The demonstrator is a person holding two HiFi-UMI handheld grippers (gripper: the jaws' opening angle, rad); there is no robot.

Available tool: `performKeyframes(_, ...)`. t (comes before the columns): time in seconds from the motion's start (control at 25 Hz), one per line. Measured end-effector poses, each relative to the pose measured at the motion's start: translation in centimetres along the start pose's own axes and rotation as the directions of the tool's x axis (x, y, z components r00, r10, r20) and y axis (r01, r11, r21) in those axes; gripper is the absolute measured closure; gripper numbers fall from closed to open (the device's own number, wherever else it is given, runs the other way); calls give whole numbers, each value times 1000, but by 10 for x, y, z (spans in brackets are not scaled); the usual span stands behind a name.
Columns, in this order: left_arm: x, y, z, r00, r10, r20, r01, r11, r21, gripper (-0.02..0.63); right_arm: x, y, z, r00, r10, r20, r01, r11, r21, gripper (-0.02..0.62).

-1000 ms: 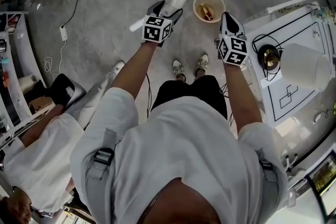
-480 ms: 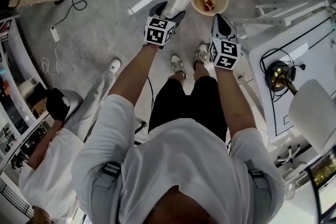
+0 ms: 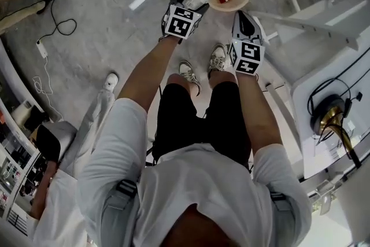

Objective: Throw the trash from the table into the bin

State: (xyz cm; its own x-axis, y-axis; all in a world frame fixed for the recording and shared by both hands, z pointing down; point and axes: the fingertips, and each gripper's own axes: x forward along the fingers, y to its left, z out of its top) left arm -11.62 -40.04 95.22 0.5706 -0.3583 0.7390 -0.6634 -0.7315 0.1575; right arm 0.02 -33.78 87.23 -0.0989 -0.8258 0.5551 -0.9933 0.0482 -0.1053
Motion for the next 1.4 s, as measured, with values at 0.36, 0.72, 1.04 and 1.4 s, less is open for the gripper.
performKeyframes(0.36, 133, 4, -55, 997, -24, -75, 32, 993, 109, 253, 54, -46, -80, 999, -49, 1, 49, 999, -5, 589)
performKeyframes(0.72, 127, 12, -36, 999, -36, 35, 33, 996, 81, 253, 51, -49, -80, 998, -67, 8, 67, 998, -4, 589)
performKeyframes(1.04, -1, 20, 22, 977, -27, 213, 43, 997, -69, 255, 14, 0, -12, 1000, -2, 11, 2, 1000, -12, 589)
performKeyframes(1.4, -162, 36, 92, 938, 93, 334, -39, 985, -165, 410, -52, 55, 91, 997, 68, 36, -66, 996, -57, 589)
